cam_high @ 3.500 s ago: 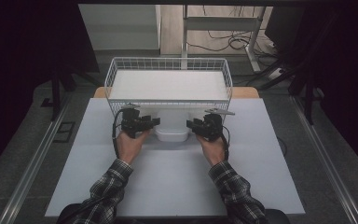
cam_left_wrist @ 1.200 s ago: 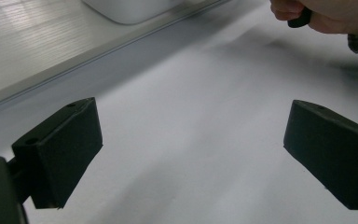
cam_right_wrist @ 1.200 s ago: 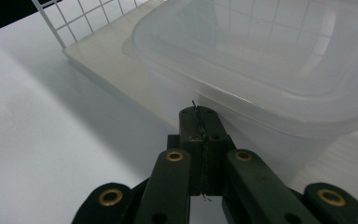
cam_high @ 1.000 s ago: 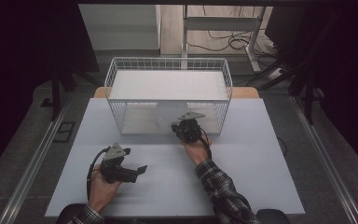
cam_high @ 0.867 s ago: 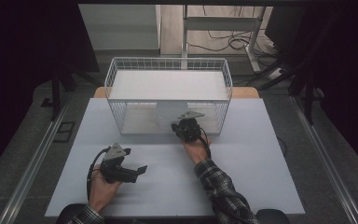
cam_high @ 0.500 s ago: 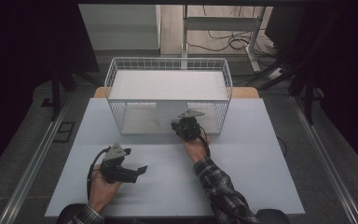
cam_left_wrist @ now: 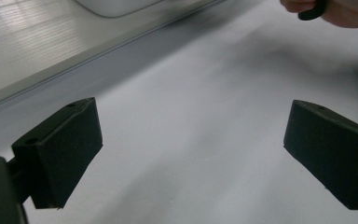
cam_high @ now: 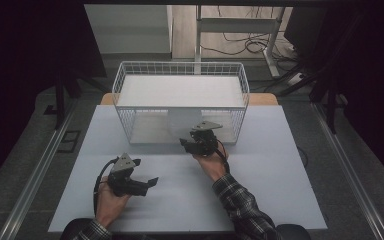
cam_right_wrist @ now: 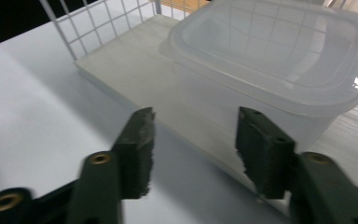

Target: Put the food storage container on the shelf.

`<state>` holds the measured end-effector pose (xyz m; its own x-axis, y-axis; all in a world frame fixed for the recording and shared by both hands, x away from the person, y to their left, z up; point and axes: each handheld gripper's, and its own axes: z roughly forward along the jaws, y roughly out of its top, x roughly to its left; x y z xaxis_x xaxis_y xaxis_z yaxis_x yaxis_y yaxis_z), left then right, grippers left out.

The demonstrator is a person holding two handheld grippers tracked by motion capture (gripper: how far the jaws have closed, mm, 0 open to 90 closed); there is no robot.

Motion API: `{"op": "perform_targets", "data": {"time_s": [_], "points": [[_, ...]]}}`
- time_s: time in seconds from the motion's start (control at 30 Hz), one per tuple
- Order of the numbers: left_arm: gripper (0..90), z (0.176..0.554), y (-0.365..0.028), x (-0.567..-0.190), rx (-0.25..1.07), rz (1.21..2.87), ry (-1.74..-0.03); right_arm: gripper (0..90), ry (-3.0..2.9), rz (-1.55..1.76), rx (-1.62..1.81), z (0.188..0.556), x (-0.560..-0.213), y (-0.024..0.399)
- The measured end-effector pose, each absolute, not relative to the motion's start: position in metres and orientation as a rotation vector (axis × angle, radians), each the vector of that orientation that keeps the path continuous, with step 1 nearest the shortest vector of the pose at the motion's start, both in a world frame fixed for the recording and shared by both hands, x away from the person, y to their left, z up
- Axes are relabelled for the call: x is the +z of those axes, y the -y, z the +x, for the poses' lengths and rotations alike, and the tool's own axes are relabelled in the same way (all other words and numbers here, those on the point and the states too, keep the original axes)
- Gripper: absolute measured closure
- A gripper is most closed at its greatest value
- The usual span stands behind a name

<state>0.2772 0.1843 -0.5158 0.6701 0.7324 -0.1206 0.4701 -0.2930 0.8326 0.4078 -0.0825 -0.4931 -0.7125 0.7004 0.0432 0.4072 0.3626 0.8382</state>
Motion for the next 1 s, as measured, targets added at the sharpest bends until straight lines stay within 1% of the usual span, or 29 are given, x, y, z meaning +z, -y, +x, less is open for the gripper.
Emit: {"op": "perform_targets", "data": {"time_s": [0.23,0.37,0.77,1.0], "points": [[3.9,0.277,-0.184,-0.516,0.353,1.947,-0.937,23.3,-2.295,0.934,1.310,0.391,-0.483,0.090],[3.9,0.277,-0.184,-0.516,0.353,1.947,-0.936,15.7,-2.302,0.915,1.318,0.383,-0.480,0.094],[4.0,0.276,-0.183,-0.514,0.355,1.943,-0.914,3.7,-2.353,0.847,1.286,0.361,-0.477,0.110],[4.2,0.276,-0.184,-0.514,0.351,1.947,-0.924,1.9,-2.358,0.866,1.274,0.352,-0.477,0.126]]}}
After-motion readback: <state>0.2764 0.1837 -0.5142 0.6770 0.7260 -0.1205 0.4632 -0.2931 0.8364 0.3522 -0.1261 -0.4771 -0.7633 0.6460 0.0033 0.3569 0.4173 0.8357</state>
